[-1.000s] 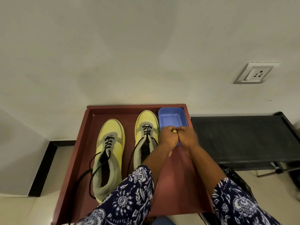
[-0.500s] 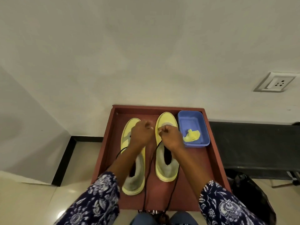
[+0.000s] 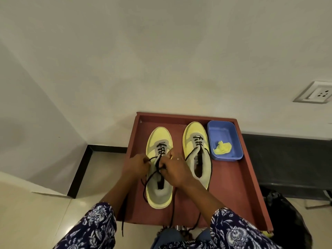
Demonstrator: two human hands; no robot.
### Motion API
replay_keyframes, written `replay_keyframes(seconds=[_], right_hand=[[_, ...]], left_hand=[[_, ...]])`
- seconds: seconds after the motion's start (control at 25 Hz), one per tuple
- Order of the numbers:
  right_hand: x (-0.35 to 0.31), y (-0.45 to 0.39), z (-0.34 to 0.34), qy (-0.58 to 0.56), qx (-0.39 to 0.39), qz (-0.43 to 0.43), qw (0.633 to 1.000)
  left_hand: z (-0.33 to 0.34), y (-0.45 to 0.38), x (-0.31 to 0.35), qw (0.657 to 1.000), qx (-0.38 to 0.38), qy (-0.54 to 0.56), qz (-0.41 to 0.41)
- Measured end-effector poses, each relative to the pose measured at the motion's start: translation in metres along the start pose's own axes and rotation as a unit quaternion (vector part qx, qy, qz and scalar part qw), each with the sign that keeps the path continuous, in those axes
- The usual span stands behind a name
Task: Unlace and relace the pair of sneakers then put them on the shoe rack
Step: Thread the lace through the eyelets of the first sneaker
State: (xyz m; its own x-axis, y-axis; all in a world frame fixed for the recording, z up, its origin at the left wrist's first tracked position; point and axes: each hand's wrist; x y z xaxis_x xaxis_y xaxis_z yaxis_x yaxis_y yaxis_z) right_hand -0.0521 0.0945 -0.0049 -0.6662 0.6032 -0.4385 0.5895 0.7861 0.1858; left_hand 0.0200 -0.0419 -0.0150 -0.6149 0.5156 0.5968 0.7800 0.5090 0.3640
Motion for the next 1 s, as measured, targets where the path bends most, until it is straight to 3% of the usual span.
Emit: replay_keyframes(seconds=[0.12,0.24,0.36,0.48,0.72,1.0], right_hand=[[-0.002,0.001,-0.009,-0.090,-0.005,0.025,0.996],[-0.004,0.002,-0.018,-0.158,0.030,0.053,0.986],[-0.012,0.002,-0.031,-0.224,0.075,0.071,0.969],[-0.016,0.002,-0.043,-0.258,0.071,0.075,0.961],[-0.024,0.006,-0.064,-0.346,0.081,0.077,0.931],[-0.043,0.010,-0.089,-0.436,0.040,0.062,0.897]], left_hand=[[-0.005,0.004,0.010,0.999,0.027,0.037,-0.010],[-0.009,0.006,0.022,0.987,-0.026,0.160,-0.023],[-0.010,0.010,0.030,0.980,-0.045,0.194,-0.028],[-0.012,0.011,0.031,0.973,-0.052,0.223,-0.039],[-0.026,0.015,0.039,0.985,-0.013,0.170,-0.027],[-0.056,0.025,0.060,0.987,0.032,0.154,-0.001]])
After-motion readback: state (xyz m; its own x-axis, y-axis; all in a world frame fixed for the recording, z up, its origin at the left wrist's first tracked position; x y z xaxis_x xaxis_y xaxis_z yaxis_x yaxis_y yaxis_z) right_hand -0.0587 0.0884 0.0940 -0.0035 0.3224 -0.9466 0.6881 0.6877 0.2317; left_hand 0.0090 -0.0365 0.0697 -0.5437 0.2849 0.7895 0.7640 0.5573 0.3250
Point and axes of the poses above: each hand's wrist, its own y-axis away from the middle knuckle, its own z-axis out of the palm, x = y × z, and after that the axes turned 1 degree about z, right-handed
